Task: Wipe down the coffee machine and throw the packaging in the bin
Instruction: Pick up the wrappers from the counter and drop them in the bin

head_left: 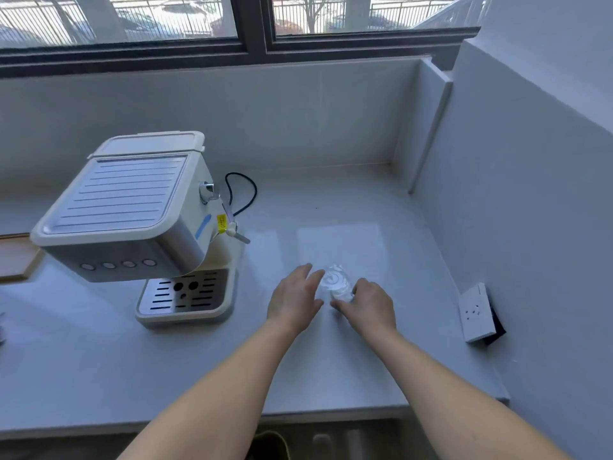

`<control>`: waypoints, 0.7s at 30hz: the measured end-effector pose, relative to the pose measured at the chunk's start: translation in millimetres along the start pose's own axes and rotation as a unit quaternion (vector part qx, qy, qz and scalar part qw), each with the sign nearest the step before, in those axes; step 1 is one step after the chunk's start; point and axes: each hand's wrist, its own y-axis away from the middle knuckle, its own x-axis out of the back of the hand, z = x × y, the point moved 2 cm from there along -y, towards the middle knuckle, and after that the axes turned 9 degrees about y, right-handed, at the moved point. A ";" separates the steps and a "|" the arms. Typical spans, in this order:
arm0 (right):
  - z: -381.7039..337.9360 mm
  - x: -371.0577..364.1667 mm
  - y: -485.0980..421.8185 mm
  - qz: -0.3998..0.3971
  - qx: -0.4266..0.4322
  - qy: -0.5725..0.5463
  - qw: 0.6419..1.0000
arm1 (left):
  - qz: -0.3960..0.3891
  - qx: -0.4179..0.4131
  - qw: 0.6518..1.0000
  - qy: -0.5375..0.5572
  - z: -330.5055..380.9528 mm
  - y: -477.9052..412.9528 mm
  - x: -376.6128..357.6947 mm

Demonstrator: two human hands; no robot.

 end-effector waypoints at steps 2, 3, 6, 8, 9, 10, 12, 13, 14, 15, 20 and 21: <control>-0.1 -2.0 -3.3 -0.003 0.004 0.012 1.000 | -0.010 -0.019 1.000 -0.010 -1.4 -8.9 -2.3; 0.4 -2.9 -4.2 -0.003 0.008 0.018 1.000 | -0.013 -0.032 0.999 -0.023 -1.3 -12.2 -2.7; 3.3 -5.7 -5.6 0.010 0.027 0.044 0.999 | -0.015 -0.072 0.994 -0.082 0.8 -17.4 -3.0; 4.7 -7.1 -7.2 0.014 0.035 0.061 0.997 | -0.016 -0.089 0.989 -0.117 0.6 -18.0 -3.3; 5.3 -7.4 -8.6 0.014 0.033 0.059 0.998 | -0.016 -0.099 0.987 -0.126 0.7 -17.2 -2.6; 5.7 -7.6 -9.6 0.012 0.030 0.054 0.998 | -0.026 -0.108 0.985 -0.134 1.4 -15.8 -2.2; 6.3 -7.7 -10.3 0.010 0.026 0.055 0.998 | -0.025 -0.129 0.979 -0.159 1.5 -13.5 -4.6; 7.2 -7.8 -10.4 0.010 0.023 0.057 0.998 | -0.015 -0.134 0.976 -0.169 0.8 -14.4 -4.7; 8.7 -7.9 -10.0 0.009 0.019 0.058 0.998 | -0.011 -0.143 0.973 -0.181 0.0 -16.0 -6.5; 10.9 -7.5 -9.1 0.009 0.015 0.060 0.998 | -0.006 -0.154 0.968 -0.196 -0.5 -17.2 -6.8; 20.0 -2.9 -3.7 0.016 0.003 0.072 0.997 | 0.007 -0.172 0.965 -0.197 -8.3 -15.9 -1.1; 19.3 -2.2 -2.3 0.015 0.005 0.070 0.997 | 0.014 -0.169 0.967 -0.190 -10.3 -13.7 1.5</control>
